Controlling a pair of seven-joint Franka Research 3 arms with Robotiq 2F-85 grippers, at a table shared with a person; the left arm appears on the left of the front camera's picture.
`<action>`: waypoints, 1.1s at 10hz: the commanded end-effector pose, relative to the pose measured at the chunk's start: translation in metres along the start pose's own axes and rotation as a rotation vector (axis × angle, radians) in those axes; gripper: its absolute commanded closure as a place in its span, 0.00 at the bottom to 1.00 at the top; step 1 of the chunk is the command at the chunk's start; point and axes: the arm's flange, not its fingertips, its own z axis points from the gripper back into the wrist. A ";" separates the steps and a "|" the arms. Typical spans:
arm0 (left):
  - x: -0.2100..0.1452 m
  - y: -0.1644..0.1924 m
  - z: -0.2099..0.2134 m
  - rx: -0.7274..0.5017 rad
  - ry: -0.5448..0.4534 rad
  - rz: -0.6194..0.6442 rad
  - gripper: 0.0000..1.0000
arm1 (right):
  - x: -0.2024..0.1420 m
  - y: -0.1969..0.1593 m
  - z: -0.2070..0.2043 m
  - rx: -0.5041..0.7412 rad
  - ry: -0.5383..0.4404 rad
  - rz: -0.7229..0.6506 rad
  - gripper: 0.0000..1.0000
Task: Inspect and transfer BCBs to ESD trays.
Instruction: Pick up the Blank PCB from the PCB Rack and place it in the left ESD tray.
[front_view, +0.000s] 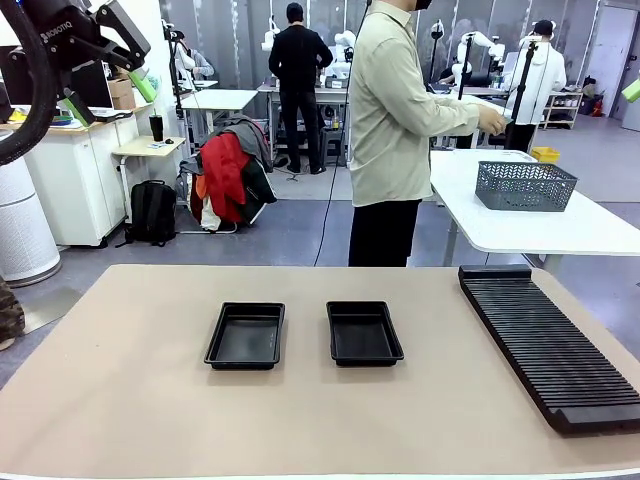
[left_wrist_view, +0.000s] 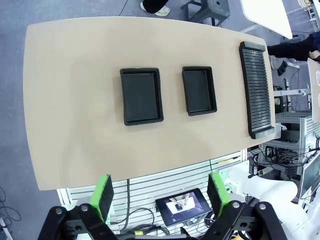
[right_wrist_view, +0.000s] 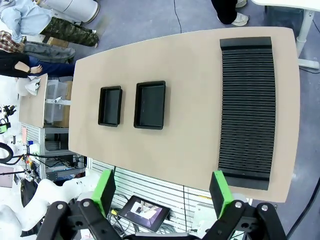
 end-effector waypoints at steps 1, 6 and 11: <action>0.001 0.003 -0.002 0.018 -0.016 -0.013 0.00 | 0.000 -0.001 -0.001 -0.012 -0.017 -0.016 0.00; 0.000 0.000 0.000 0.000 0.000 0.000 0.00 | 0.000 0.000 0.000 0.000 0.000 0.000 0.00; 0.000 0.000 0.000 0.000 0.000 0.000 0.00 | 0.000 0.000 0.000 0.000 0.000 0.000 0.00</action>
